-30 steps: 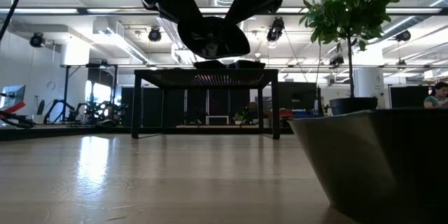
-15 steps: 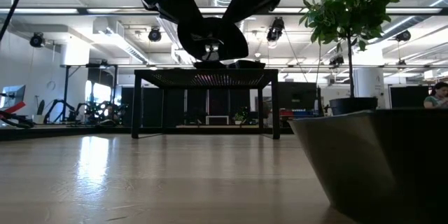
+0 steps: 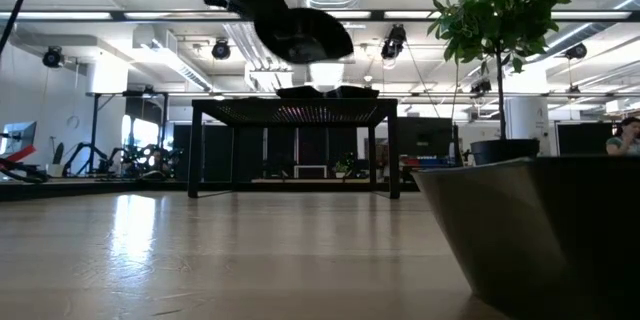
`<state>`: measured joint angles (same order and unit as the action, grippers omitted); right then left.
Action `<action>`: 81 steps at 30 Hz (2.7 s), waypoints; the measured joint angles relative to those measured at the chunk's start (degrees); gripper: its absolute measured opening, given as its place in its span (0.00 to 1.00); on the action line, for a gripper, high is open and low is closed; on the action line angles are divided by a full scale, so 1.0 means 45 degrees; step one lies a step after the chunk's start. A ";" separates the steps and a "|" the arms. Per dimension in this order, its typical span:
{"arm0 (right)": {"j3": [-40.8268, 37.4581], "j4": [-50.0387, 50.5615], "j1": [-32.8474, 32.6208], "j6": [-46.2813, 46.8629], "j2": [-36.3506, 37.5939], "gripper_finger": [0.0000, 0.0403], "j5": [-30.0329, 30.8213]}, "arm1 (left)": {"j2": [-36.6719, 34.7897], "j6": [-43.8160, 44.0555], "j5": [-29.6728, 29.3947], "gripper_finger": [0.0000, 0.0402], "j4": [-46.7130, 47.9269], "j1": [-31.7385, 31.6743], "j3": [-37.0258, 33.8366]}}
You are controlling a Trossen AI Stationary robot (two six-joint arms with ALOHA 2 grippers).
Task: Pick & Place Mini shaped plates
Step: Stack the leaf shaped plate on top of the leaf shaped plates on the shelf
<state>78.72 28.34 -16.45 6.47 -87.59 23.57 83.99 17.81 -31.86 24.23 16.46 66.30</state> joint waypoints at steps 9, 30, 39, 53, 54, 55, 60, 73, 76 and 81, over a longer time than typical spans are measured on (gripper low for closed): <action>0.0000 0.0082 -0.0082 -0.0270 0.1265 0.23 0.0015 | -0.2405 0.0131 0.0425 0.00 0.0191 -0.2155 0.0000; -0.0010 0.0640 -0.0097 -0.0584 0.1361 0.21 0.0003 | -0.3028 0.0025 0.8596 0.00 0.1391 -1.3969 0.0005; -0.0010 0.0640 -0.0097 -0.0584 0.1366 0.19 0.0005 | -0.2114 -0.0700 0.8869 0.00 0.1273 -1.4385 0.0005; -0.0019 0.0635 -0.0097 -0.0575 0.1370 0.20 0.0005 | -0.2015 -0.1061 0.8884 0.00 0.1080 -1.4385 0.0005; -0.0019 0.0635 -0.0097 -0.0575 0.1370 0.19 0.0005 | -0.2016 -0.1137 0.8884 0.00 0.1083 -1.4385 0.0005; -0.0019 0.0635 -0.0097 -0.0581 0.1370 0.19 0.0005 | -0.2016 -0.1216 0.8884 0.00 0.1083 -1.4385 0.0005; -0.0019 0.0620 -0.0097 -0.0553 0.1370 0.18 0.0005 | -0.2012 -0.1338 0.8958 0.00 0.1086 -1.4385 0.0005; -0.0019 0.0567 -0.0092 -0.0567 0.1370 0.18 0.0019 | -0.1972 -0.1133 1.0351 0.00 0.1292 -1.4391 0.0005; -0.0019 0.0513 -0.0092 -0.0784 0.1370 0.17 0.0097 | -0.1972 -0.1178 1.0355 0.00 0.1297 -1.4389 0.0005; 0.0050 0.0481 -0.0092 -0.0873 0.1375 0.17 0.0131 | -0.1972 -0.1178 1.0349 0.00 0.1302 -1.4394 0.0005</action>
<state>78.94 30.51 -16.86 2.54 -81.41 24.16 75.11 12.51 14.71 30.09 -48.31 66.32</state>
